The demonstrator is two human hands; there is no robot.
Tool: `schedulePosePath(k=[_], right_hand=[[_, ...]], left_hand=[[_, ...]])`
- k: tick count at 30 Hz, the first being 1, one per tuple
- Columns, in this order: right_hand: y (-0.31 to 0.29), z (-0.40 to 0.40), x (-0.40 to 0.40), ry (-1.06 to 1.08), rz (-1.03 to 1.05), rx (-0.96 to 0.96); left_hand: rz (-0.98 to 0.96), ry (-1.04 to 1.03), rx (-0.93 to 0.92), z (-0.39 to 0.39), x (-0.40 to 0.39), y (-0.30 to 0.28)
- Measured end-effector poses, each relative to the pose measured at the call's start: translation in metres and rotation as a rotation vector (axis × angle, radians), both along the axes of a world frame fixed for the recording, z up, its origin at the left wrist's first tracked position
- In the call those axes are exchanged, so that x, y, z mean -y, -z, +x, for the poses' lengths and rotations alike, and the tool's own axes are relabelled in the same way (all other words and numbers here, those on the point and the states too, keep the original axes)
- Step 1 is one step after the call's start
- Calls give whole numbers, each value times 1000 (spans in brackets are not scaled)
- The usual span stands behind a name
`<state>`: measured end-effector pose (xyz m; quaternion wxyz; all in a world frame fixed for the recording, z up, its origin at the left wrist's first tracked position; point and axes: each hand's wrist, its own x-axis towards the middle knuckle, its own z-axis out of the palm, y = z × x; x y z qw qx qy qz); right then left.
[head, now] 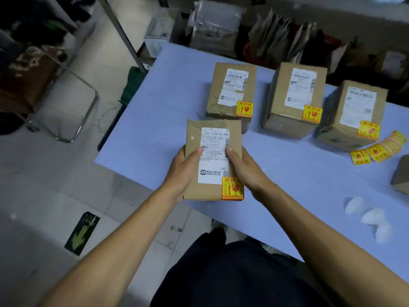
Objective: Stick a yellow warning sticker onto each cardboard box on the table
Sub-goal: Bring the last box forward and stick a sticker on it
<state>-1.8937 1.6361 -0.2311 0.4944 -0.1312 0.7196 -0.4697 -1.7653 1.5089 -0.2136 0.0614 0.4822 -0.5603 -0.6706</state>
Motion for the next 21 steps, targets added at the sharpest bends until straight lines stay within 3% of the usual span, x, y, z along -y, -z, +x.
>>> schedulePosePath(k=[11, 21], right_hand=[[22, 19, 141, -119, 66, 35], [42, -12, 216, -49, 128, -24]], left_hand=[[32, -183, 47, 35, 111, 22], [58, -140, 42, -3, 189, 48]])
